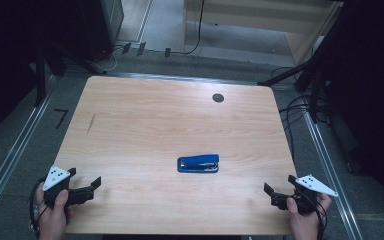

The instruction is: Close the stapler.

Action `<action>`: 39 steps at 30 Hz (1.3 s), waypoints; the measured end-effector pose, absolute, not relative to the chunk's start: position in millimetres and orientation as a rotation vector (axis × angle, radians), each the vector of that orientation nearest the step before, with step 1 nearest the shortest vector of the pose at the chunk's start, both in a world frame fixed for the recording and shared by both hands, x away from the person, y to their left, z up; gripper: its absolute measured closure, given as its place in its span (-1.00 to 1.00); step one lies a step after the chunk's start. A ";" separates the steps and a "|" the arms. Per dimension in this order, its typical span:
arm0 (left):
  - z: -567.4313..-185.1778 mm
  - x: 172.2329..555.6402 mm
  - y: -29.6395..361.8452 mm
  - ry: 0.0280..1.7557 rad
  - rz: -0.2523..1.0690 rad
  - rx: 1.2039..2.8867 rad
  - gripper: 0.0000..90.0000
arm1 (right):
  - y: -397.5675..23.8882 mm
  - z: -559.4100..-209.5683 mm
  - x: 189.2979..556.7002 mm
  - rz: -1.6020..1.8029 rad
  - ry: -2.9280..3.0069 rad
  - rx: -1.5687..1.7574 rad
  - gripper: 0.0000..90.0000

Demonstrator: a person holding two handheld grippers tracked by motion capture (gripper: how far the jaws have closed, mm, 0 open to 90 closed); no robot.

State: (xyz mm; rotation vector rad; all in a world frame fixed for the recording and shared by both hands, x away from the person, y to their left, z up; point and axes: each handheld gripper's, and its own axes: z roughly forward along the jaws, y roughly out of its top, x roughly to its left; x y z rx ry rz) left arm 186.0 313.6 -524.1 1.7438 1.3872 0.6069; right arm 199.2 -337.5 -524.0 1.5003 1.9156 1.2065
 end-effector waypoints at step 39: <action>-524.2 186.1 313.4 1.391 0.607 1.748 -0.93 | -380.3 -554.0 175.3 1.181 1.790 1.557 -1.00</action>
